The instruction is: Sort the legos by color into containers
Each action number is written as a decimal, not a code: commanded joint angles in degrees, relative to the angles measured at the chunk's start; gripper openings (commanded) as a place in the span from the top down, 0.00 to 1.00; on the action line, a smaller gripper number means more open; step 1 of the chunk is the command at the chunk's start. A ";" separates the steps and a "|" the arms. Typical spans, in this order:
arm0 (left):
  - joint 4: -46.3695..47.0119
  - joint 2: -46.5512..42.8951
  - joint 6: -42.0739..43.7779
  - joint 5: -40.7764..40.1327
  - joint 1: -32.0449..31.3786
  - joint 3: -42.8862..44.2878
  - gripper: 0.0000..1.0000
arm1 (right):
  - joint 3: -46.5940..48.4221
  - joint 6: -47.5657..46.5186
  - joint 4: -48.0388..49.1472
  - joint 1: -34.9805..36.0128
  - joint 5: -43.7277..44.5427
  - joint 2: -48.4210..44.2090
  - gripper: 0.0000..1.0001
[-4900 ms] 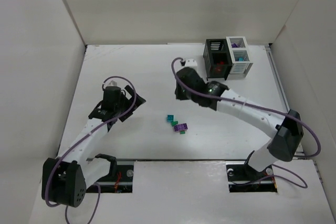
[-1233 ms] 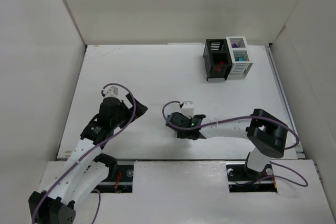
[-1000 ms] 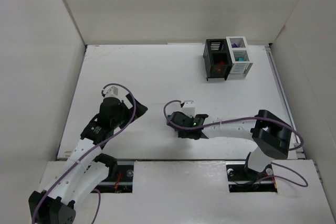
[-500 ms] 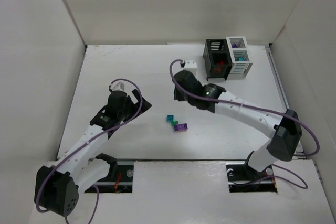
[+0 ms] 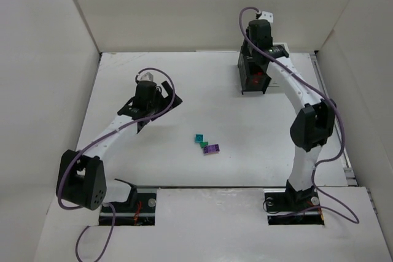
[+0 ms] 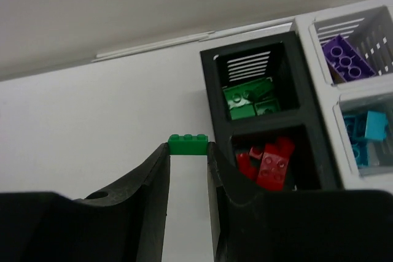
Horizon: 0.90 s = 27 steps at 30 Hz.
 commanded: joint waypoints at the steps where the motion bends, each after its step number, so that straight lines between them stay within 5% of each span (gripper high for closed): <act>1: 1.92 1.76 2.16 -0.12 1.11 3.87 0.00 | 8.64 -3.47 0.91 -3.25 -3.96 5.13 0.72; 13: 1.92 11.25 2.16 -0.12 1.64 11.69 0.00 | 22.83 -2.94 0.30 -7.49 -4.14 20.52 0.66; 19: 1.92 11.26 1.63 -0.12 1.64 11.70 0.00 | 19.76 -2.94 0.30 -8.01 -2.21 19.39 0.45; 27: -0.01 6.88 1.63 -1.26 1.64 10.74 0.00 | 11.15 -4.77 2.14 -8.01 -4.57 8.60 0.41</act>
